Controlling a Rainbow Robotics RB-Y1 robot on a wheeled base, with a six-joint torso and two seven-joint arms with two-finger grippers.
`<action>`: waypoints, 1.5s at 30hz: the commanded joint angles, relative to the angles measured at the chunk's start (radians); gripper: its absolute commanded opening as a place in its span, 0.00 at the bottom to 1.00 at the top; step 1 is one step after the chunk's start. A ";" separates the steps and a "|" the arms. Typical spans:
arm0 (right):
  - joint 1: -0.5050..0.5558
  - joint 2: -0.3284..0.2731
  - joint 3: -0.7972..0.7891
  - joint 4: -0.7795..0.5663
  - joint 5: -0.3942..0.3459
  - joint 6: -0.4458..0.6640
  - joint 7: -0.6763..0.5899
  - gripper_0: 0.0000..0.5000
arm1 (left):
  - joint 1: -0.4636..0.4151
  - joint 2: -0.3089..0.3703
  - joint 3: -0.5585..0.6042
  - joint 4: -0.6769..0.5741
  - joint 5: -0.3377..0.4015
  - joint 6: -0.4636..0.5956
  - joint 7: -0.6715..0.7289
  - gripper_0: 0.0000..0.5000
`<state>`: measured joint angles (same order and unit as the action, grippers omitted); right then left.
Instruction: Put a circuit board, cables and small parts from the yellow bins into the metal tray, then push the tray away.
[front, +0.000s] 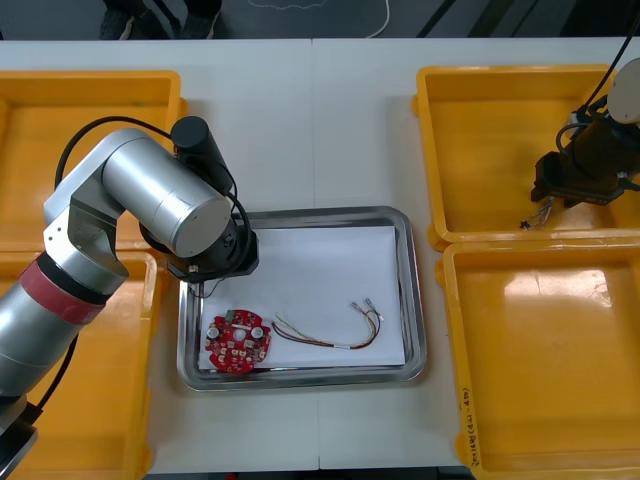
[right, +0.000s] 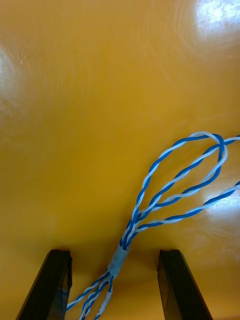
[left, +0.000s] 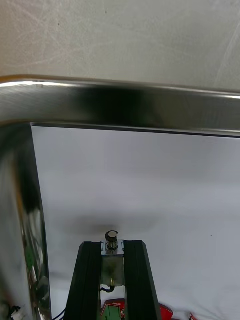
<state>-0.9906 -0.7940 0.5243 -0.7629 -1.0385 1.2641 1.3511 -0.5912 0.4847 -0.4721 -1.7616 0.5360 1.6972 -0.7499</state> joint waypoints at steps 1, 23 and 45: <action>0.015 0.013 -0.030 -0.003 0.017 -0.015 -0.026 0.83 | 0.008 -0.023 -0.008 -0.013 -0.011 -0.011 -0.052 0.45; -0.056 0.001 -0.035 -0.004 0.020 0.052 -0.003 0.00 | 0.008 -0.021 0.093 -0.219 -0.028 0.173 -0.052 1.00; -0.200 -0.021 -0.109 -0.355 -0.017 0.386 0.135 0.00 | -0.088 0.048 0.293 -0.417 0.076 0.223 -0.062 1.00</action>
<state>-1.1344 -0.7930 0.4386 -1.0544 -1.0394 1.6251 1.4501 -0.6092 0.4890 -0.2037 -2.1513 0.5735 1.9123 -0.7525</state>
